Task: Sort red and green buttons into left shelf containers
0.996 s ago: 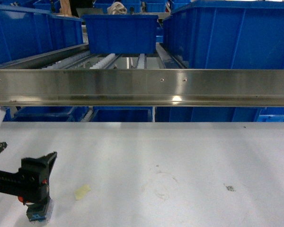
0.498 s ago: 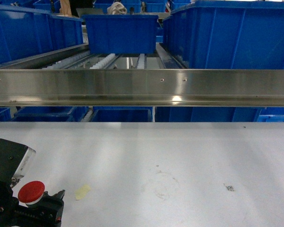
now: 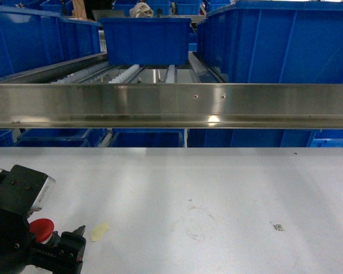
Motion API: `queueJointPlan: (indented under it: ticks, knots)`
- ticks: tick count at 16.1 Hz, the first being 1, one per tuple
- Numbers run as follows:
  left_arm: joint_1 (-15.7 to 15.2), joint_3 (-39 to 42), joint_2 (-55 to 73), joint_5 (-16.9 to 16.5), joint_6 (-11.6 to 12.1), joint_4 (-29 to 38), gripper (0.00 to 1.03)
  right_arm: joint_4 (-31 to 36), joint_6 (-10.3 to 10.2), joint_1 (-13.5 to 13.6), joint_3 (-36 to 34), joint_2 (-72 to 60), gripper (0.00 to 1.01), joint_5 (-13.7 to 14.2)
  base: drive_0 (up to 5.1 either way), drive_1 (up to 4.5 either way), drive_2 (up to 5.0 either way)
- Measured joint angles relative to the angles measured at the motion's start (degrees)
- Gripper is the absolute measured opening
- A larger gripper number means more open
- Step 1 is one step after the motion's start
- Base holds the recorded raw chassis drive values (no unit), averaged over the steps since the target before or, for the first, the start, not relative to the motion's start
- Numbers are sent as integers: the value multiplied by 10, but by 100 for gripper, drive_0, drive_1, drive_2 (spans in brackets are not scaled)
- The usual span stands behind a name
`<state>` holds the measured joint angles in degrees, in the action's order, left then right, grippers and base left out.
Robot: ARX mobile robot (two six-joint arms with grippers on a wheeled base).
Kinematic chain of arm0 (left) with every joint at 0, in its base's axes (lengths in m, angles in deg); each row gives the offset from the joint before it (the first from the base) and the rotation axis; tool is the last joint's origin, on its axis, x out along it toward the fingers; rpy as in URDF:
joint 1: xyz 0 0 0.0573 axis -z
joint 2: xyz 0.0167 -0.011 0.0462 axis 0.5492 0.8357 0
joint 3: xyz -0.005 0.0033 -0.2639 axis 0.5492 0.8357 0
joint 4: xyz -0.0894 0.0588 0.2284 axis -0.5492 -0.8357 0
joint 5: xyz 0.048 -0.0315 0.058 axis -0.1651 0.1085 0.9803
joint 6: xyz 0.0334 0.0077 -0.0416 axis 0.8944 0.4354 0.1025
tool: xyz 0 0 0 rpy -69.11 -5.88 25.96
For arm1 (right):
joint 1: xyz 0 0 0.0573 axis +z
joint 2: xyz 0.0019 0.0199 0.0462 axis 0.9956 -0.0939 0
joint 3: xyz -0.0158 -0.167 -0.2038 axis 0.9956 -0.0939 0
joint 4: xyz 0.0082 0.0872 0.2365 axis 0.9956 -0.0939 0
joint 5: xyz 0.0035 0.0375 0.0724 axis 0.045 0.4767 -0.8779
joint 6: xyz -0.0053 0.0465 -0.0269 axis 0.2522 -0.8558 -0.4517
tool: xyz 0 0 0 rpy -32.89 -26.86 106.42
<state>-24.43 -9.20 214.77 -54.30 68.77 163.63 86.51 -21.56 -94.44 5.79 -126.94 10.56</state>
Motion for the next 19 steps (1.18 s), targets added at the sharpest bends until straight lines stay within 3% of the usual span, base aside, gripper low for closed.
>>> queueJointPlan:
  ticks: [6,8,9,12,15,19]
  knots:
    - [10,-16,37,11,1,-1,97,0,0,0,0,0,31,0,0,0,0]
    - [10,-16,37,11,1,0,78,0,0,0,0,0,31,0,0,0,0]
    - [10,-16,37,11,1,0,45,0,0,0,0,0,31,0,0,0,0]
    - [10,-16,37,11,1,1,27,0,0,0,0,0,31,0,0,0,0]
    - [10,-15,37,12,2,2,25,0,0,0,0,0,31,0,0,0,0]
    - [-18,66,-70,13,26,-3,25,0,0,0,0,0,31,0,0,0,0]
